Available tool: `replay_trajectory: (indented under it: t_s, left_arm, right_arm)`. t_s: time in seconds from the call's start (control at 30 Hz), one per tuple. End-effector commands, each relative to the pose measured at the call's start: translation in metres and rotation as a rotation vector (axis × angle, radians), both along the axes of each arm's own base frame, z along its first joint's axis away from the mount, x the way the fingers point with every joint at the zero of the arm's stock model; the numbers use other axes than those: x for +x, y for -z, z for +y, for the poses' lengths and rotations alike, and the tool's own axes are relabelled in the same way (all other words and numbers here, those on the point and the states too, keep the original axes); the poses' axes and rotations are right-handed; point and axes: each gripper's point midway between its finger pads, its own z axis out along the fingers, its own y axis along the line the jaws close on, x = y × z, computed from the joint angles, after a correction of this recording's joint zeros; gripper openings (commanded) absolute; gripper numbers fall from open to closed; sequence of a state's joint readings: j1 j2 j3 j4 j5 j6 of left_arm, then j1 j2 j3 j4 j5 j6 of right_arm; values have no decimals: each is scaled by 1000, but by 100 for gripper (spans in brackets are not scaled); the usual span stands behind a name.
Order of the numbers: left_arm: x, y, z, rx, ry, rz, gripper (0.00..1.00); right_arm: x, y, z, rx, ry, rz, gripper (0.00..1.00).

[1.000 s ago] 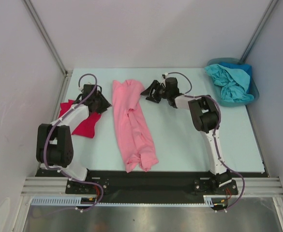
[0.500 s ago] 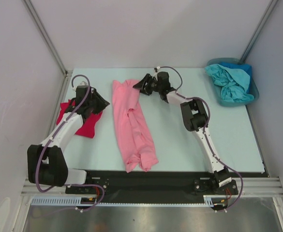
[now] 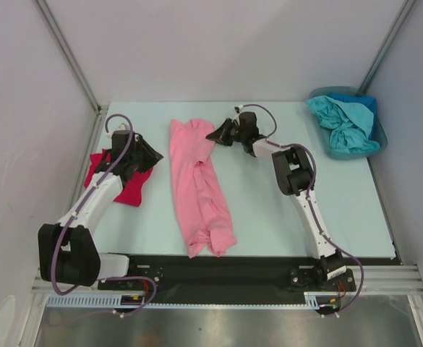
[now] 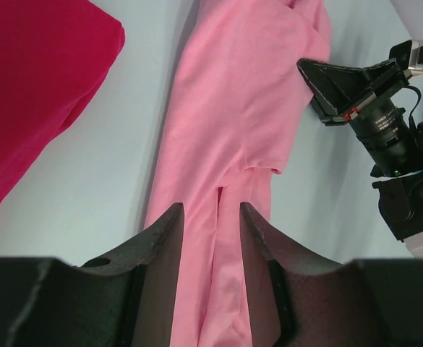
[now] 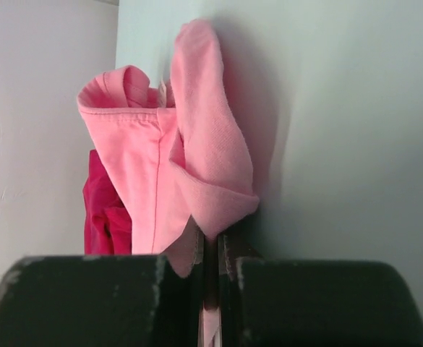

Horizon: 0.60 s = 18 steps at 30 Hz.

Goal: Fold and stack the t-shirts
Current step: Fold the tshirt

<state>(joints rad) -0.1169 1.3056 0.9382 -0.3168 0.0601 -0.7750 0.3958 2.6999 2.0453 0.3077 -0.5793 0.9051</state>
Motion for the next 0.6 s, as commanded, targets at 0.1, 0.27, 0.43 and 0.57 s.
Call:
replay_trajectory:
  t_s: [0.1,0.27,0.43,0.57]
  left_arm:
    - [-9,-12,-6,7,37,-41,42]
    - [-10,-11,-11,12,48,-39,41]
    - [-10,-11,-17,15,57,-39,41]
    - [-11,-10,-22,21,68,-35,41]
  right_arm:
    - [36,-40,-68,-36,143,-115,0]
    - [47,-57,-100,-57,197,-153,0]
    - [59,-70,-127,-72,243,-174,0]
    - [72,-85,-134,-91,243,-195,0]
